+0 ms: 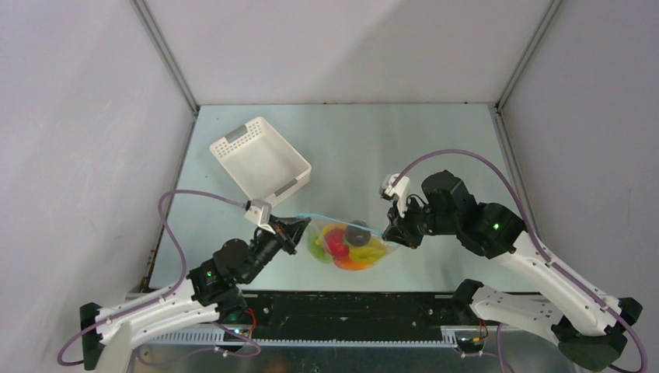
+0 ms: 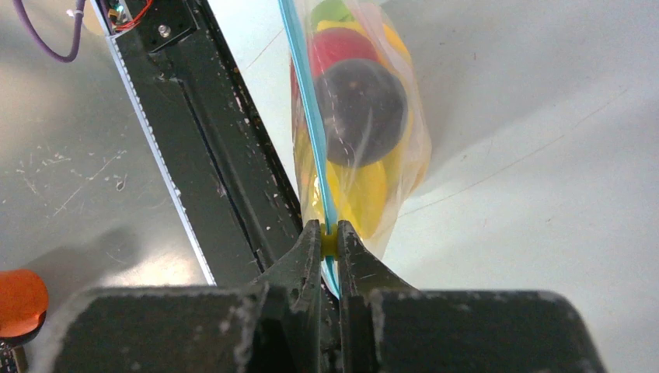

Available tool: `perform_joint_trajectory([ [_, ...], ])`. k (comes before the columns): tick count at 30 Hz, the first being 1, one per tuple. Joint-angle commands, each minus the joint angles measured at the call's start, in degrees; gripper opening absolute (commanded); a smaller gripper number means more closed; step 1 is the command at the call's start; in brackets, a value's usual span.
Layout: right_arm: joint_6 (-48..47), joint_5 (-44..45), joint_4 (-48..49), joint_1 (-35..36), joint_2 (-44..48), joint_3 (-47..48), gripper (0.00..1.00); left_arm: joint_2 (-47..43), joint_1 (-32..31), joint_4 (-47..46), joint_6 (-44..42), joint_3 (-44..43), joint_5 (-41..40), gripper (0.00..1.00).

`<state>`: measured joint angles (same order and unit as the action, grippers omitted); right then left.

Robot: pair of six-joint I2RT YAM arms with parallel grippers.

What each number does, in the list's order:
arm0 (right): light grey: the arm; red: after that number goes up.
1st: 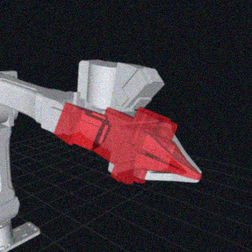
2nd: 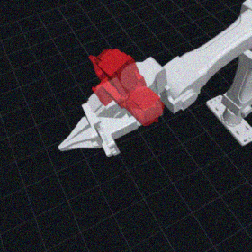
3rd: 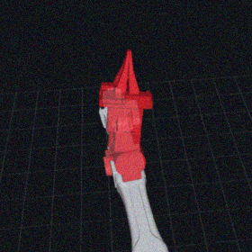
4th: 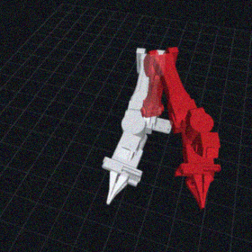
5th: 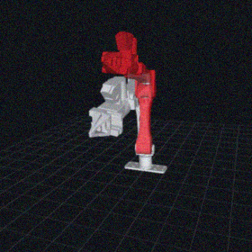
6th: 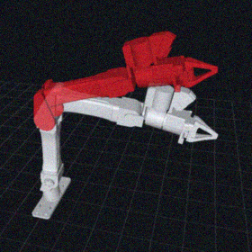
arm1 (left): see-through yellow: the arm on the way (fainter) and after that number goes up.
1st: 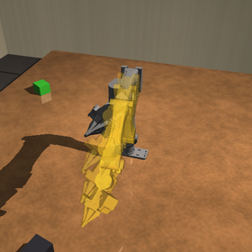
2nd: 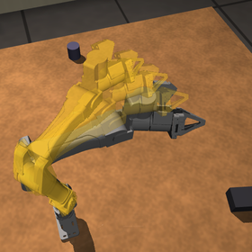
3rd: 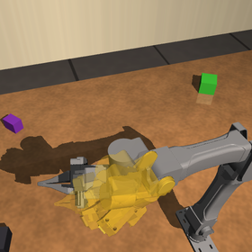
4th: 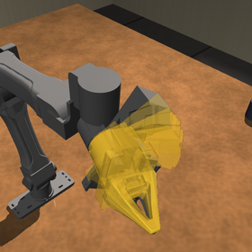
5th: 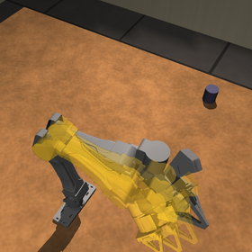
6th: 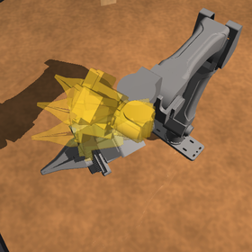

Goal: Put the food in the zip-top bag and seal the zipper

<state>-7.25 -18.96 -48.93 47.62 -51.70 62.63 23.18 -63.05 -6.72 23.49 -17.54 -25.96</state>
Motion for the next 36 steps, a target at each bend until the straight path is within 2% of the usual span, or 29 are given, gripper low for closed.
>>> perform_joint_trajectory([
  [1, 1.4, 2.2, -4.7, -0.4, 1.5, 0.0, 0.02, -1.0, 0.7, -0.5, -1.5, -0.2, -7.4, 0.00],
  [22, 1.3, 3.9, -6.5, -1.0, 1.9, 0.0, 0.02, -4.5, 0.7, 4.8, -1.7, -0.7, -13.6, 0.00],
  [36, 3.1, 10.5, -10.4, -1.9, 2.2, 0.0, 0.03, -4.0, 0.7, 5.3, -2.5, -1.6, -12.8, 0.00],
])
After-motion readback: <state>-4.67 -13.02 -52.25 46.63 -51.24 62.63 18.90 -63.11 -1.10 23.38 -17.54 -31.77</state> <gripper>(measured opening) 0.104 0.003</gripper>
